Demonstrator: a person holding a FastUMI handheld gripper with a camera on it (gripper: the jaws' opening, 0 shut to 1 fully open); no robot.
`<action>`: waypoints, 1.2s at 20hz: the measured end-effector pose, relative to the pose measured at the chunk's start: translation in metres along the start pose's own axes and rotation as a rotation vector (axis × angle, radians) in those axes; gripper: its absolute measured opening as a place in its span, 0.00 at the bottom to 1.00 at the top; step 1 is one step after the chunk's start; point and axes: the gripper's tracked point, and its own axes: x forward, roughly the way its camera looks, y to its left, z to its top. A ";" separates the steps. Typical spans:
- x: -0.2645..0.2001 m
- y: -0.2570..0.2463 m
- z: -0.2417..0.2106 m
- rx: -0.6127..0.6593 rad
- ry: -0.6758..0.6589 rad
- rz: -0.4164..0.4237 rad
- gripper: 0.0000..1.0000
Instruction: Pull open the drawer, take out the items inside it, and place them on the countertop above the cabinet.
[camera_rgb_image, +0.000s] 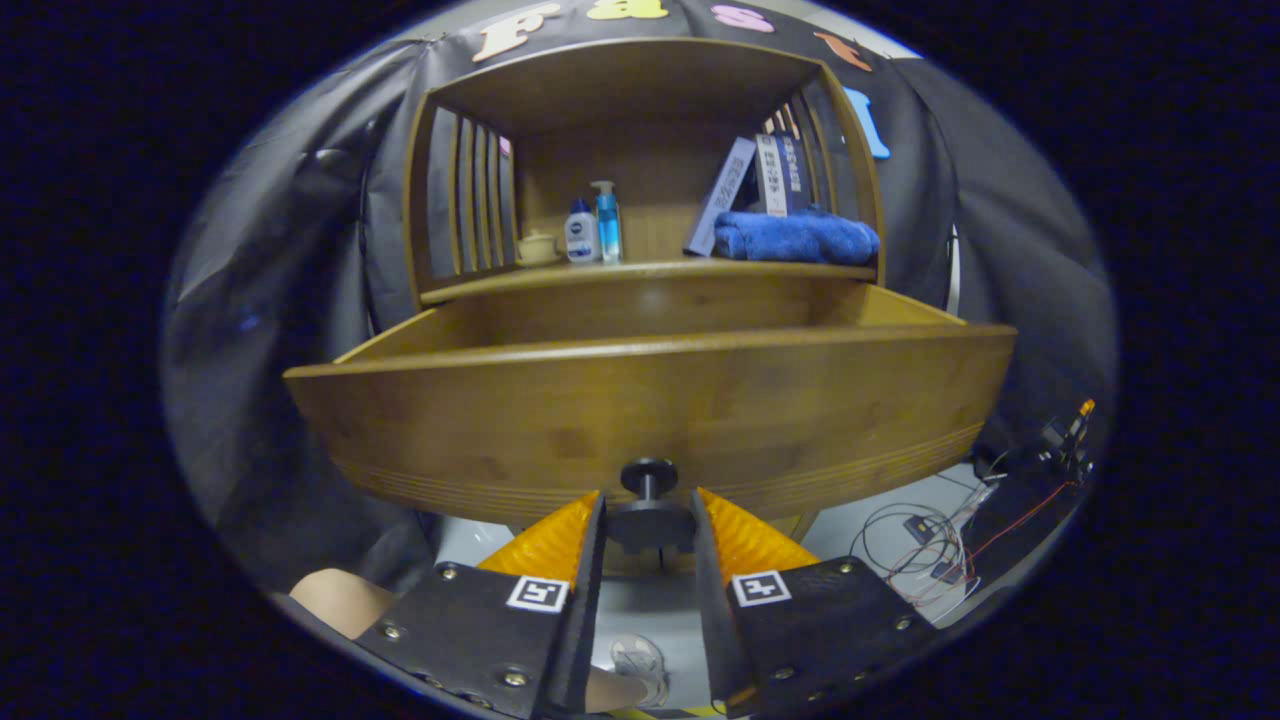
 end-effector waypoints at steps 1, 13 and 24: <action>-0.010 -0.001 0.012 -0.018 -0.021 0.000 0.46; 0.033 0.017 0.159 -0.159 -0.068 0.082 0.45; 0.134 -0.002 0.053 -0.199 0.532 0.065 0.46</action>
